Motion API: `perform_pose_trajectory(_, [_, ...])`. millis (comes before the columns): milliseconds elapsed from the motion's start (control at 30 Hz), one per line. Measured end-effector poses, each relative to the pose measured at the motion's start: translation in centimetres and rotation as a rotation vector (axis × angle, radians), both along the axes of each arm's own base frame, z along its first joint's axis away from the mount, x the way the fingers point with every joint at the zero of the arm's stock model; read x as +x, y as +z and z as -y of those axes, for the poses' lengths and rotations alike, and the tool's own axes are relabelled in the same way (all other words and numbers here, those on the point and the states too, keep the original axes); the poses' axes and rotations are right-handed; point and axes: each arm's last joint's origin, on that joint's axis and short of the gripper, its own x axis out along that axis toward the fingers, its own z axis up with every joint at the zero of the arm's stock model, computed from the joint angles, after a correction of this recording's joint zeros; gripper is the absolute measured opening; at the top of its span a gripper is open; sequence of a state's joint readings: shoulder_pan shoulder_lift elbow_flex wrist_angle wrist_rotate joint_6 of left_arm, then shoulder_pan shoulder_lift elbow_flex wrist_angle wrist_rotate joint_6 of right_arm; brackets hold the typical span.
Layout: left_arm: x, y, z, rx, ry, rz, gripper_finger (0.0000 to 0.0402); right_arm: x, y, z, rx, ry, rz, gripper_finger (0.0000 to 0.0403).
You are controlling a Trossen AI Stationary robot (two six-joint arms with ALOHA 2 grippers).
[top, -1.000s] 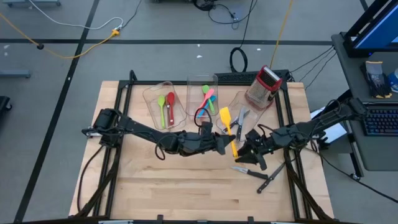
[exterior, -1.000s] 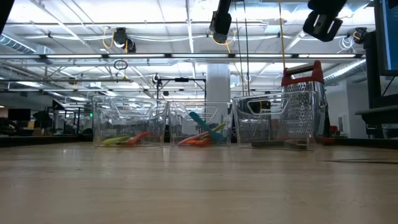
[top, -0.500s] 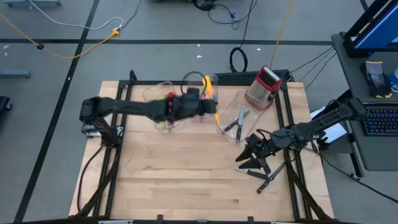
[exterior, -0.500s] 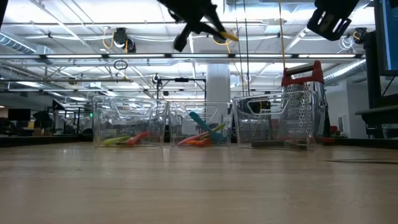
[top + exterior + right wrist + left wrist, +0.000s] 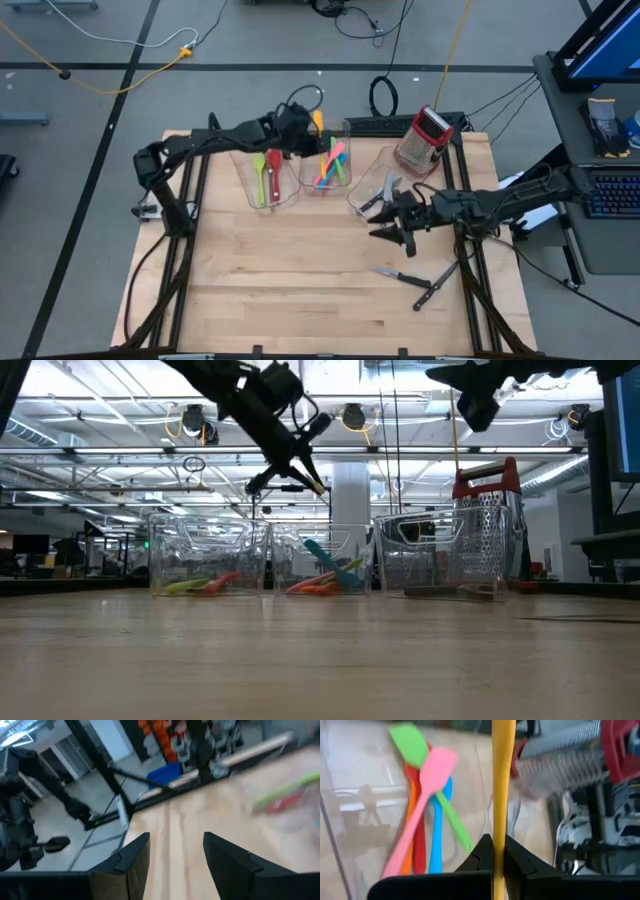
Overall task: Pick & Place Kitchen Items
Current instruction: Put the yellow spatula in the left bin
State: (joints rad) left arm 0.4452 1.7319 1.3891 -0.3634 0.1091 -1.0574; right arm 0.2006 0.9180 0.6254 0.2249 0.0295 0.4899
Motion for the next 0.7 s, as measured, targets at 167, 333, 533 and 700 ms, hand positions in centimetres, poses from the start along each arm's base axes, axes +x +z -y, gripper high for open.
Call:
perform_pose_trajectory(167, [-0.2,-1.5,-2.2,-0.053,-0.016,-0.006,0.0005,0.3,1.0,1.5,-0.074,-0.069,0.112,0.0176])
perform_pose_trajectory(333, [0.5,-3.8,-3.3,-0.139,-0.030,-0.012,0.0005,0.5,1.2,2.9,-0.074,-0.136,0.137,0.0176])
perform_pose_trajectory(533, [1.0,-5.7,-3.6,-0.219,0.028,-0.039,0.0005,0.5,1.2,3.7,-0.072,-0.171,0.135,0.0172])
perform_pose_trajectory(700, [1.3,-5.6,-3.7,-0.259,0.085,0.000,0.0005,0.5,1.2,3.8,-0.073,-0.176,0.135,0.0172])
